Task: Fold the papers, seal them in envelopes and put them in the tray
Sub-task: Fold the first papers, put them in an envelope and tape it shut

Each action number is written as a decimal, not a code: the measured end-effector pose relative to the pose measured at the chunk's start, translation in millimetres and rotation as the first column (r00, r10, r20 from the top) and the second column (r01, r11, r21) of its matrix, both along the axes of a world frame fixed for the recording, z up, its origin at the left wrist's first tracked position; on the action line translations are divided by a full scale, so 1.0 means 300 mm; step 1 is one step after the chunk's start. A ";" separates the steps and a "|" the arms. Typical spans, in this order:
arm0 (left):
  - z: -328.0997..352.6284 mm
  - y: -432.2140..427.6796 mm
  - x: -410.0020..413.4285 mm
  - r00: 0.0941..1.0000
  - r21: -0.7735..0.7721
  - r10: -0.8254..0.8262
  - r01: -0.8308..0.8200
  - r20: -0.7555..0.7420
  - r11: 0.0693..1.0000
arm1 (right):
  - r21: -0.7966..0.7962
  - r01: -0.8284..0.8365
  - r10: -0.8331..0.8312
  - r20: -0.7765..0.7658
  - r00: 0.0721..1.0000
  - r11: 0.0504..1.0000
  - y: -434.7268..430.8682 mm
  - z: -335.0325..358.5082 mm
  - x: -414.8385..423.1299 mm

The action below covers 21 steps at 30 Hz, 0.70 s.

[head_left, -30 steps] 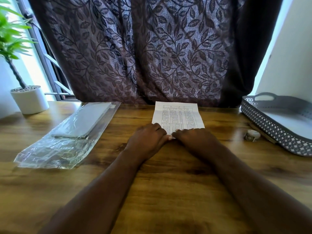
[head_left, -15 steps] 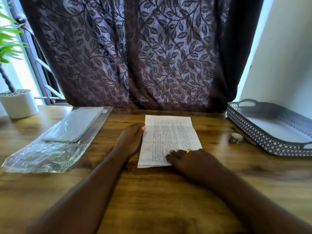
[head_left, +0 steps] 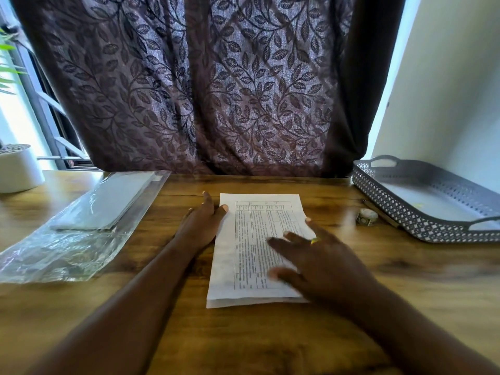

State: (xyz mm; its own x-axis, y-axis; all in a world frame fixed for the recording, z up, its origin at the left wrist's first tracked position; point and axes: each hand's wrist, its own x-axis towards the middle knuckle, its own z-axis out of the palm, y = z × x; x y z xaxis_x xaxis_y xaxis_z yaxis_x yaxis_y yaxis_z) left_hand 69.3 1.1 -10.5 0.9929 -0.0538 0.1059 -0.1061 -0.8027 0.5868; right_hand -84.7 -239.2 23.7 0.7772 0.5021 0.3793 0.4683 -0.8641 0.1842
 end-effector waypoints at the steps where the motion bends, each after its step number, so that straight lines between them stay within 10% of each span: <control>1: 0.001 0.001 0.006 1.000 -0.006 0.013 -0.013 -0.003 1.000 | 0.170 0.082 -0.073 -0.057 0.996 0.982 -0.018 0.004 0.036; 6: 0.003 -0.011 0.023 0.997 -0.007 0.075 -0.075 -0.012 0.997 | 0.384 0.438 -0.270 -0.418 0.867 0.813 -0.126 -0.039 0.327; 21: -0.007 -0.008 0.083 0.999 0.099 0.023 -0.020 -0.029 0.995 | 0.520 0.440 -0.243 -0.403 0.882 0.732 -0.161 -0.074 0.473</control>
State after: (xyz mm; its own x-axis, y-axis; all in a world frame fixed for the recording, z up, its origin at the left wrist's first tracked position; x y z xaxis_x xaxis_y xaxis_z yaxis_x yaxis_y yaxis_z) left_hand 94.1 -1.2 -12.7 0.9966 -0.0410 0.0716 -0.0717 -0.8590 0.5070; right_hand 57.1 -287.5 1.5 0.9704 -0.0625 0.2332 0.0645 -0.8637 -0.4999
